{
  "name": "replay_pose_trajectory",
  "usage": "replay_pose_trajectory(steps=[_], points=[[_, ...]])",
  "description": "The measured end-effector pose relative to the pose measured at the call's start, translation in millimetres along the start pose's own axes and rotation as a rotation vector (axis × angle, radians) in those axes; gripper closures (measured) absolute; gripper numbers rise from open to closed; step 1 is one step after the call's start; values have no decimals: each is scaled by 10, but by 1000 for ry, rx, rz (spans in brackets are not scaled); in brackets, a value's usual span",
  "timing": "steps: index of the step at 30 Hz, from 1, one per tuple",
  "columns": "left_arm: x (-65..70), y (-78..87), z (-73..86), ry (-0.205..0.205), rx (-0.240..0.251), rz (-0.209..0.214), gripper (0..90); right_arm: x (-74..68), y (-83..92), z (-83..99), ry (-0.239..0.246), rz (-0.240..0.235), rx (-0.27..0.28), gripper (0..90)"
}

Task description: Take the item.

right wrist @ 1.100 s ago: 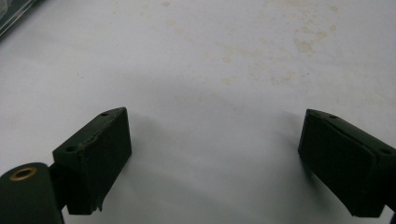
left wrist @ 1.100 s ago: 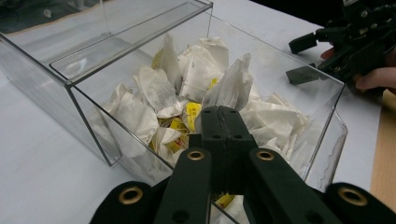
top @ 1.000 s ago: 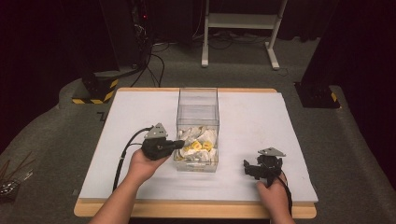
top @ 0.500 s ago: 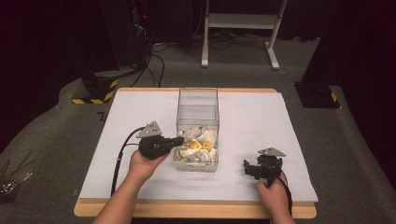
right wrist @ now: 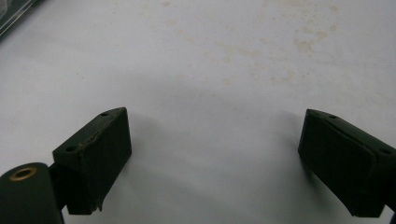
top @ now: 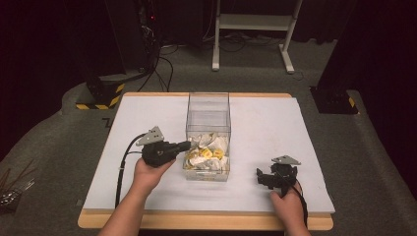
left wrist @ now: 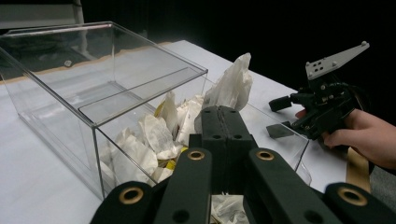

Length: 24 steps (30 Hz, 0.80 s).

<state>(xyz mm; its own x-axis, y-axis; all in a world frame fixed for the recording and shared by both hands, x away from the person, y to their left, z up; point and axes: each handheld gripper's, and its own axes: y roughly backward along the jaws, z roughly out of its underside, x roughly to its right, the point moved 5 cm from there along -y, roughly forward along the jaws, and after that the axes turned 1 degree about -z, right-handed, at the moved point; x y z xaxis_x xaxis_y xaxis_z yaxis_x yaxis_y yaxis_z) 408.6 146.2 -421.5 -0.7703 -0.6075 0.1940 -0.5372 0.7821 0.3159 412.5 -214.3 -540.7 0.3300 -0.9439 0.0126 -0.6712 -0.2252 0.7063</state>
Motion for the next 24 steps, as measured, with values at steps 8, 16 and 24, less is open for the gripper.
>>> replay_pose_trajectory(steps=[8,16,24], points=[[-40,83,-51,3,23,-11,900,0,0,0,0,0,0,93],[-87,173,-90,-11,27,-33,900,0,0,0,0,0,0,94],[-153,286,-109,-7,36,-59,900,0,0,0,-1,0,0,94]])
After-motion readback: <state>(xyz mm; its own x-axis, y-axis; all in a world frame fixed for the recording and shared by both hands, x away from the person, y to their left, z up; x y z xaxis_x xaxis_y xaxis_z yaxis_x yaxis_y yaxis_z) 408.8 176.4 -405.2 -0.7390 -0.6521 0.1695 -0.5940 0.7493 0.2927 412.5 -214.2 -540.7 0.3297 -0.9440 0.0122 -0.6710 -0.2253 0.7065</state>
